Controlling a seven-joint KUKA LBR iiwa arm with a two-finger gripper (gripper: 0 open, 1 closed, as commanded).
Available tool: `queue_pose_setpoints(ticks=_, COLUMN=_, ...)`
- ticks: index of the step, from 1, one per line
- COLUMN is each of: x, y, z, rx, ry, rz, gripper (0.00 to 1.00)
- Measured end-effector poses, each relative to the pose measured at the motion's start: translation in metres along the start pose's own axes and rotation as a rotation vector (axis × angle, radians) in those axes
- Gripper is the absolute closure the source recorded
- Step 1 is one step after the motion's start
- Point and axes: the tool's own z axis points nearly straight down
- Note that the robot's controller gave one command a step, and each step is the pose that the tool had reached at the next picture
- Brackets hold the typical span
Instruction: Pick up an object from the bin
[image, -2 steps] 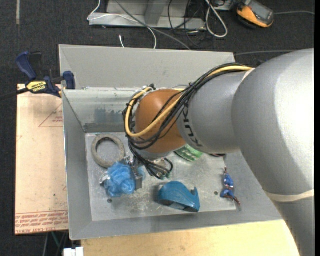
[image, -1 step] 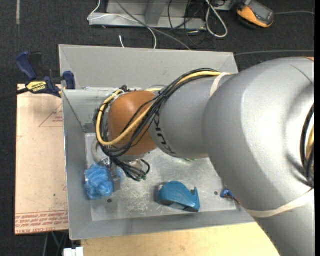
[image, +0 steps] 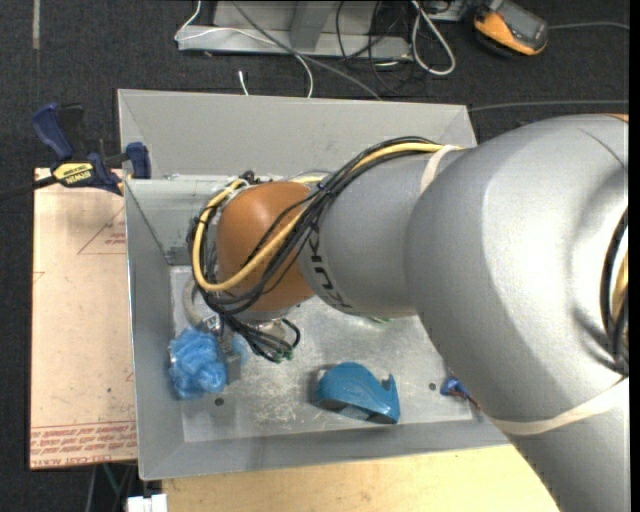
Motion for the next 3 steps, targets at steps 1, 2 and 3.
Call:
queue_pose_setpoints(ticks=1, x=0.0444, y=0.0329, z=-0.0014, rx=0.0, ry=-0.002, rz=-0.231, gripper=1.0)
queue_pose_setpoints(ticks=2, x=0.035, y=0.0399, z=-0.0022, rx=0.0, ry=-0.002, rz=-0.409, gripper=1.0)
queue_pose_setpoints(ticks=3, x=0.0351, y=0.0398, z=-0.0021, rx=-0.001, ry=-0.002, rz=-0.409, gripper=1.0)
